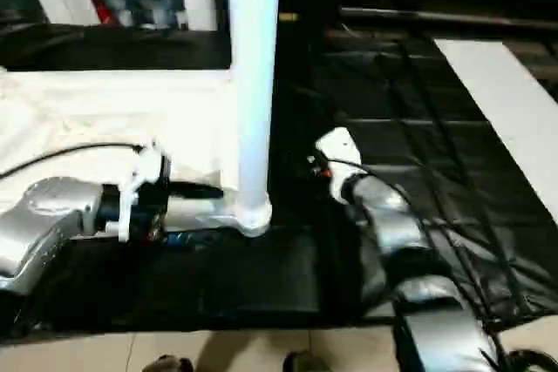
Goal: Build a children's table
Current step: Rotate table base
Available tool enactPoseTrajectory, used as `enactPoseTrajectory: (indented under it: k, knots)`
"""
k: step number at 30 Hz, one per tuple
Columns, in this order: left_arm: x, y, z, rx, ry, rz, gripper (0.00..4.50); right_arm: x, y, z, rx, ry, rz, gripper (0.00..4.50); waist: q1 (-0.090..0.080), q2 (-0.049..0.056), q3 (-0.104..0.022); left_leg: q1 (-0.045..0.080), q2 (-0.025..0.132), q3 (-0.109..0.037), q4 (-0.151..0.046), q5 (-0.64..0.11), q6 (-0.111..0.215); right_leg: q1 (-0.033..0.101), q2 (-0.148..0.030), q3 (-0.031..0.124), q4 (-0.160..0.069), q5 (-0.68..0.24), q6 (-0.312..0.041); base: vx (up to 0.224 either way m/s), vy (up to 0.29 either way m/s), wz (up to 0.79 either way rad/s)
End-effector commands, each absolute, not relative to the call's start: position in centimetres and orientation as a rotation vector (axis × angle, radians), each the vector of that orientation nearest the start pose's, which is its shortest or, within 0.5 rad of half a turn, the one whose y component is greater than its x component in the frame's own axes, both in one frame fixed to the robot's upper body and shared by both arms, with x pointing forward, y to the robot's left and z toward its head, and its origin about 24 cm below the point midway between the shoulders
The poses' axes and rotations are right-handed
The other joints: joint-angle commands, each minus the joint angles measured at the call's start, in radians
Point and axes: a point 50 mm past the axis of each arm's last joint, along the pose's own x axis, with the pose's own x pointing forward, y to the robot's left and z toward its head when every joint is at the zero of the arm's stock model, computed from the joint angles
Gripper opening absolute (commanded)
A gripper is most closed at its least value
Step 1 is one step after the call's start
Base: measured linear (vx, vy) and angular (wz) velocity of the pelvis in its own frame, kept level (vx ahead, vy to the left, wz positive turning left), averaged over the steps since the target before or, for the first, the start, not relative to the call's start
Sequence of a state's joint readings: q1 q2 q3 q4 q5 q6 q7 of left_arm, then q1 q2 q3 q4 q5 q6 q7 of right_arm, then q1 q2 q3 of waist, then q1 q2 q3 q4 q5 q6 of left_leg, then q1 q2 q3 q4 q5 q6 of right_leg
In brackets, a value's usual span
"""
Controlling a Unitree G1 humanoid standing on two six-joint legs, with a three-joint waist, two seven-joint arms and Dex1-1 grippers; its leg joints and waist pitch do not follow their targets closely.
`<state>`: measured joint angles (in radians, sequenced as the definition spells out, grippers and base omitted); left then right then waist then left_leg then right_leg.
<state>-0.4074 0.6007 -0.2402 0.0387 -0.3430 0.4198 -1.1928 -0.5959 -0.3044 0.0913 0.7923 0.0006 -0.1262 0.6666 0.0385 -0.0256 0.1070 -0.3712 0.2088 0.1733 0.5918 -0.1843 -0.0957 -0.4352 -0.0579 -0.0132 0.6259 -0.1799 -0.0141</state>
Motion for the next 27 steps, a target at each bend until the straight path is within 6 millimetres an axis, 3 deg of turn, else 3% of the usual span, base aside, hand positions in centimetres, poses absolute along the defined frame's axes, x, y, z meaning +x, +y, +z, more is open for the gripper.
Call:
enactPoseTrajectory:
  k: [1, 2, 3, 5, 10, 12, 13, 19, 27]
  knots:
    - [28.4, 16.5, 9.8, 0.295, 0.384, -1.318, 4.03, 33.1, -17.2, 4.8, -0.353, 0.236, 0.838, 3.89, 0.001, 0.008, -0.07, 0.01, 0.003, 0.013, -0.064, -0.17, 0.045, 0.069, -0.039, 0.03, -0.066, -0.1, -0.228, 0.0, 0.0, 0.0]
    - [28.8, 16.8, 9.6, 0.317, 0.388, -1.285, 3.92, 32.4, -17.4, 4.9, -0.366, 0.243, 0.906, 3.89, 0.003, 0.006, -0.07, 0.008, 0.002, 0.012, -0.064, -0.161, 0.053, 0.071, -0.037, 0.03, -0.069, -0.091, -0.219, 0.0, 0.0, 0.0]
    - [29.1, 17.0, 9.5, 0.339, 0.388, -1.268, 3.8, 31.9, -17.4, 5.0, -0.366, 0.251, 0.951, 3.89, 0.006, 0.011, -0.072, 0.009, 0.001, 0.011, -0.062, -0.158, 0.056, 0.073, -0.036, 0.03, -0.067, -0.078, -0.217, 0.0, 0.0, 0.0]
    - [29.7, 17.2, 9.1, 0.383, 0.396, -1.237, 3.65, 30.6, -17.1, 5.3, -0.366, 0.262, 1.051, 3.89, 0.006, 0.008, -0.075, 0.007, 0.002, 0.01, -0.061, -0.142, 0.066, 0.075, -0.039, 0.029, -0.064, -0.052, -0.222, 0.0, 0.0, 0.0]
    - [30.2, 17.3, 8.8, 0.391, 0.405, -1.224, 3.33, 29.3, -16.7, 5.7, -0.335, 0.277, 1.14, 3.89, 0.002, 0.005, -0.075, 0.006, 0.004, 0.008, -0.062, -0.16, 0.062, 0.073, -0.044, 0.03, -0.069, -0.109, -0.234, 0.0, 0.0, 0.0]
    - [30.2, 17.3, 8.8, 0.391, 0.405, -1.224, 3.23, 29.3, -16.7, 5.7, -0.335, 0.277, 1.14, 3.89, 0.001, 0.005, -0.076, 0.006, 0.005, 0.007, -0.062, -0.157, 0.059, 0.071, -0.045, 0.029, -0.068, -0.113, -0.235, 0.0, 0.0, 0.0]
    - [30.3, 17.4, 8.6, 0.389, 0.41, -1.231, 3.21, 28.9, -16.6, 5.9, -0.32, 0.278, 1.161, 3.89, 0.004, 0.012, -0.075, 0.008, 0.006, 0.007, -0.062, -0.161, 0.053, 0.068, -0.045, 0.03, -0.069, -0.117, -0.241, 0.0, 0.0, 0.0]
    - [30.3, 17.7, 7.9, 0.385, 0.455, -1.277, 2.59, 28.2, -16.5, 6.3, -0.305, 0.288, 1.168, 3.89, 0.01, 0.013, -0.078, 0.01, 0.005, 0.007, -0.062, -0.148, 0.055, 0.07, -0.043, 0.029, -0.065, -0.062, -0.248, 0.0, 0.0, 0.0]
    - [30.8, 18.6, 7.4, 0.432, 0.489, -1.227, 2.01, 27.9, -16.5, 6.4, -0.3, 0.304, 1.166, 3.89, 0.016, 0.012, -0.076, 0.01, 0.006, 0.006, -0.064, -0.176, 0.034, 0.07, -0.047, 0.029, -0.069, -0.108, -0.241, 0.0, 0.0, 0.0]
